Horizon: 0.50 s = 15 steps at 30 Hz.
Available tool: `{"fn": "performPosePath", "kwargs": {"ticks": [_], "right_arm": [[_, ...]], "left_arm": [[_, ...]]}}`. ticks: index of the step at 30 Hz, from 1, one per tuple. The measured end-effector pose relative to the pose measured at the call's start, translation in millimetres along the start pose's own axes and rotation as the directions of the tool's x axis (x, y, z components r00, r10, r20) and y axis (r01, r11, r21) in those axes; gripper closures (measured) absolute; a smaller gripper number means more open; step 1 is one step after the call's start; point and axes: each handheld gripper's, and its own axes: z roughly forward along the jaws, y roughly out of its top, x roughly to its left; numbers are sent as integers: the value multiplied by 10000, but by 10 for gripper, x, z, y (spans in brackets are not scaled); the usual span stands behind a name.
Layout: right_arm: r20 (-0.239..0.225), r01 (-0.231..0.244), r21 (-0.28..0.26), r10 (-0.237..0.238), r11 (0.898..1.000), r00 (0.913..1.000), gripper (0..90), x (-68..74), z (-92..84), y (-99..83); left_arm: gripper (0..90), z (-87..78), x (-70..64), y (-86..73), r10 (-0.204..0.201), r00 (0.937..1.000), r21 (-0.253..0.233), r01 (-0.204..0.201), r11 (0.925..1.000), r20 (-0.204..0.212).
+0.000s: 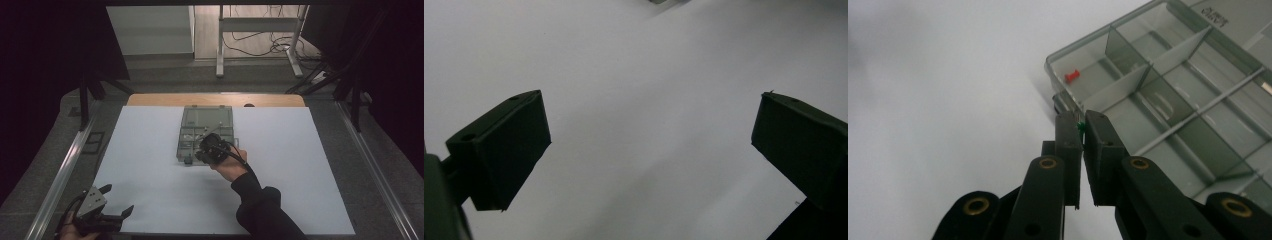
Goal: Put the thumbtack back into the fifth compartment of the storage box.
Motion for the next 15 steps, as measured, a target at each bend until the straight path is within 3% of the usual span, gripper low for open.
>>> {"fn": "performPosePath", "kwargs": {"ticks": [15], "right_arm": [[166, -28, -65, 29, 10000, 9999, 850, -38, 221, 202]], "left_arm": [[27, -2, 2, -2, 6, 10000, -25, -6, 10000, 23]]}}
